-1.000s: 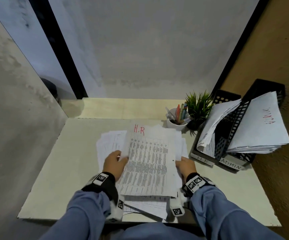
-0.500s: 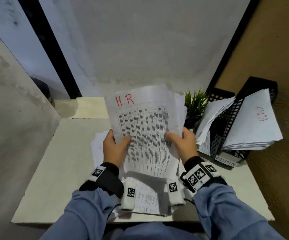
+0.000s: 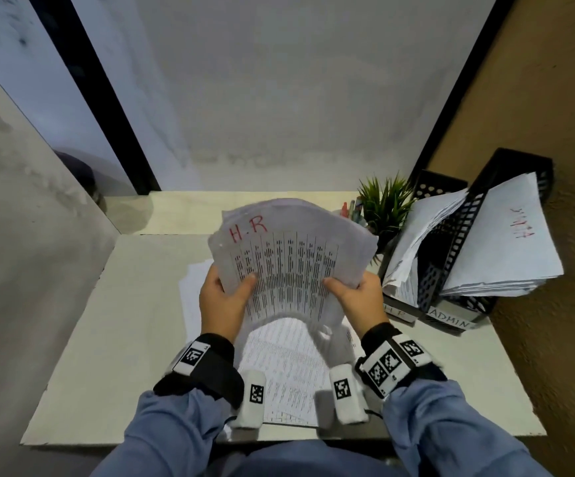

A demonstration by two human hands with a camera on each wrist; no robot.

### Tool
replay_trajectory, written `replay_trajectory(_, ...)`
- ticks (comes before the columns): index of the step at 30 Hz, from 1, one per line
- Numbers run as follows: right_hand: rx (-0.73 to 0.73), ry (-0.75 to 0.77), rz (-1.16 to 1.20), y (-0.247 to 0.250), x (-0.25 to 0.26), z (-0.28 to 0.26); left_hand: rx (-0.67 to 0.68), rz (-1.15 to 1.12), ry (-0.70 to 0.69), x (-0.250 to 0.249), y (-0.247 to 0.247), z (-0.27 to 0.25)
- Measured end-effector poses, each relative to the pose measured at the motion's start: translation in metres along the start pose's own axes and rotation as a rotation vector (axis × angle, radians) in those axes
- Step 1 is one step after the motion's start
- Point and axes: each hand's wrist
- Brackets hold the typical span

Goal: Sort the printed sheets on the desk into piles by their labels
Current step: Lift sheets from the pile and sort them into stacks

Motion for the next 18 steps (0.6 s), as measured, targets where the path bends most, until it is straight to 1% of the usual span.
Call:
replay_trajectory(2, 0.038, -0.060, -0.014, -0.004, -0.004, 0.001, 0.018, 0.023, 0.047, 0.004, 0.000, 0.000)
replay_trajectory(5, 0.091, -0.208, -0.201, -0.013, -0.034, 0.000, 0.036, 0.032, 0.242, 0.017, 0.000, -0.011)
replay_trajectory(6, 0.106, -0.267, -0.258, -0.016, -0.043, -0.001, 0.044, 0.035, 0.281, 0.022, 0.000, -0.015)
replay_trajectory(8, 0.094, -0.334, -0.259, -0.016, -0.046, -0.001, 0.051, 0.019, 0.290, 0.023, 0.000, -0.020)
replay_trajectory(9, 0.074, -0.314, -0.225, -0.013, -0.040, 0.001, 0.050, 0.020, 0.261, 0.019, -0.001, -0.019)
replay_trajectory(11, 0.029, -0.216, -0.176, -0.003, -0.023, 0.008, 0.061, 0.124, 0.150, 0.010, -0.001, -0.011)
replay_trajectory(12, 0.013, -0.146, -0.185, 0.002, -0.013, 0.012, 0.077, 0.194, 0.090, 0.006, -0.002, -0.003)
replay_trajectory(14, -0.052, 0.010, -0.276, 0.013, 0.001, 0.022, 0.117, 0.255, 0.011, -0.010, -0.008, 0.011)
replay_trajectory(15, -0.129, 0.080, -0.344, 0.020, 0.008, 0.028, 0.135, 0.263, -0.022, -0.019, -0.012, 0.017)
replay_trajectory(17, -0.372, 0.177, -0.545, 0.036, 0.016, 0.042, 0.159, 0.318, -0.090, -0.042, -0.024, 0.030)
replay_trajectory(18, -0.489, 0.179, -0.645, 0.046, 0.017, 0.051, 0.172, 0.350, -0.124, -0.054, -0.030, 0.036)
Point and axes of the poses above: each hand's wrist, its own z-axis towards the middle knuckle, its own y-axis out of the back of the hand, x = y × z, and after that the axes turned 12 degrees about -z, right-handed
